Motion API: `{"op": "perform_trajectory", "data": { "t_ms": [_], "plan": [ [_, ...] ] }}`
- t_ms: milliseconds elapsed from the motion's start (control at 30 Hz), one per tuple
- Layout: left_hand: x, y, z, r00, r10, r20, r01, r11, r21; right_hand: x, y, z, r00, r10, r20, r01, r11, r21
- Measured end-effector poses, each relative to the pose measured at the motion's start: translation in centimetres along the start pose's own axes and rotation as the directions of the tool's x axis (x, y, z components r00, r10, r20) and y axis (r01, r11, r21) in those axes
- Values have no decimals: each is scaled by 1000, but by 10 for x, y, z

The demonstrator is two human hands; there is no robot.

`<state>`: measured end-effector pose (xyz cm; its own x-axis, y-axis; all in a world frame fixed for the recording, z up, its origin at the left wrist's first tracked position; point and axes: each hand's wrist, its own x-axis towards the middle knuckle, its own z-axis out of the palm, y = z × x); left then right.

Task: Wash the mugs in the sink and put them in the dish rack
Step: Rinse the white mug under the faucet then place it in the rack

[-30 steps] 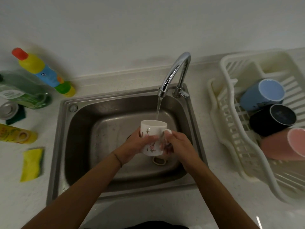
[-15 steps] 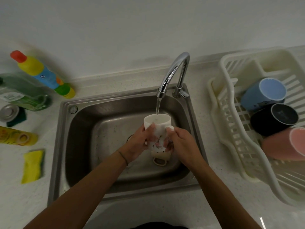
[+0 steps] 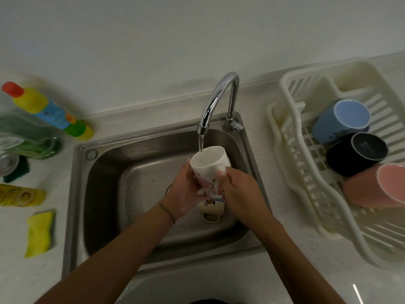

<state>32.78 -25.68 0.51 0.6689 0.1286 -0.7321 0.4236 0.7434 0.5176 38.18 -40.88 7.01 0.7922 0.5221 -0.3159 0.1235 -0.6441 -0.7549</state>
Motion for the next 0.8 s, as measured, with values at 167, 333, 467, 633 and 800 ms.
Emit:
{"op": "perform_trajectory", "data": {
  "t_ms": [167, 333, 467, 633, 800],
  "plan": [
    [0, 0, 2, 995, -98, 9, 97, 993, 64, 0, 3, -7, 997, -59, -46, 54, 994, -96],
    [0, 0, 8, 987, -147, 62, 146, 989, 24, 1, 9, -13, 995, -82, -60, 72, 985, -156],
    [3, 3, 14, 988, -132, 79, 137, 989, -59, 2, 11, -13, 990, -86, -110, 72, 989, -130],
    [8, 10, 20, 989, -105, 104, 113, 991, -77, 3, 9, -15, 986, -104, -127, 93, 992, -90],
    [15, 18, 22, 990, -60, 124, 71, 994, -89, 7, 8, -15, 977, -134, -167, 129, 991, -43]
  ]
}}
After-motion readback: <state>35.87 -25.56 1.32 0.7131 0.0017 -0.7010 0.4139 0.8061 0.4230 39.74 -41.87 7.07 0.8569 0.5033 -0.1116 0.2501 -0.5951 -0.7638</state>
